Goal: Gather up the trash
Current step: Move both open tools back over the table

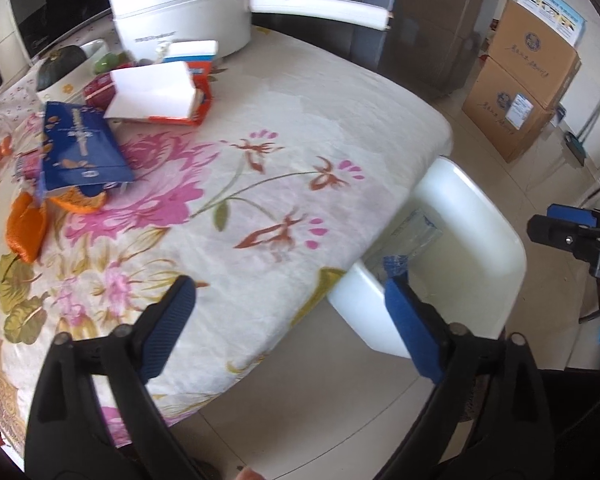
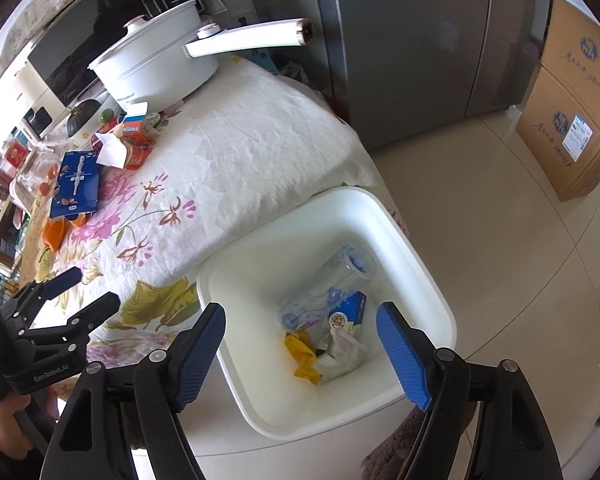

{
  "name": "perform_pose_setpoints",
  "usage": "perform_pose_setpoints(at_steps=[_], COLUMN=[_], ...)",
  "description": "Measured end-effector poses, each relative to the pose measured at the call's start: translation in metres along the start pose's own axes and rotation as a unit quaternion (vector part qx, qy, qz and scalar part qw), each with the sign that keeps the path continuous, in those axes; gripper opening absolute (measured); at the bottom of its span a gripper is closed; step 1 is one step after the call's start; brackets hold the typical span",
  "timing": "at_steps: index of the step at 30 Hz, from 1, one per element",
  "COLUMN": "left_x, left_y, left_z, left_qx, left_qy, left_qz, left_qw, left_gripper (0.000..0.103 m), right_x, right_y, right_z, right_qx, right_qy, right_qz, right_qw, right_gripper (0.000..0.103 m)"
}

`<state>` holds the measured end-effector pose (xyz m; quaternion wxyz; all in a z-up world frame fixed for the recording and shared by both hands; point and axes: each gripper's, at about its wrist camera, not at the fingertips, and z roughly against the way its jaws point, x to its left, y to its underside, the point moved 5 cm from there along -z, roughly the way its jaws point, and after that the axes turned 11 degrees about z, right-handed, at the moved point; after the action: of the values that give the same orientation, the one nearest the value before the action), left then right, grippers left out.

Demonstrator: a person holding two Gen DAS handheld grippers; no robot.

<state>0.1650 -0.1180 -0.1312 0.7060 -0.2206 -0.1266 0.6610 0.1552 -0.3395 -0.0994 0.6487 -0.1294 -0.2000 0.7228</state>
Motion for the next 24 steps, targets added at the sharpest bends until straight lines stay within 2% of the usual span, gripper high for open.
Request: perform_pose_setpoints(at_steps=[13,21,24], left_x=[0.095,0.192,0.225], left_y=[-0.002,-0.011,-0.019], left_z=[0.022,0.027,0.026], left_qx=[-0.013,-0.018,-0.035], left_qy=[-0.046,-0.074,-0.083], left_qz=[0.077,0.171,0.185], left_qw=[0.9959,0.9824,0.9786], left_gripper=[0.102,0.102,0.102], right_x=[0.053,0.086,0.098], right_y=[-0.022,-0.046,-0.057], right_z=[-0.015,-0.027,-0.032], right_qx=[0.0,-0.008,-0.015], right_qy=[0.009,0.0,-0.006], right_qz=[0.043,0.041,0.035], right_qw=[0.999,0.999,0.999], right_gripper=[0.086,0.086,0.086])
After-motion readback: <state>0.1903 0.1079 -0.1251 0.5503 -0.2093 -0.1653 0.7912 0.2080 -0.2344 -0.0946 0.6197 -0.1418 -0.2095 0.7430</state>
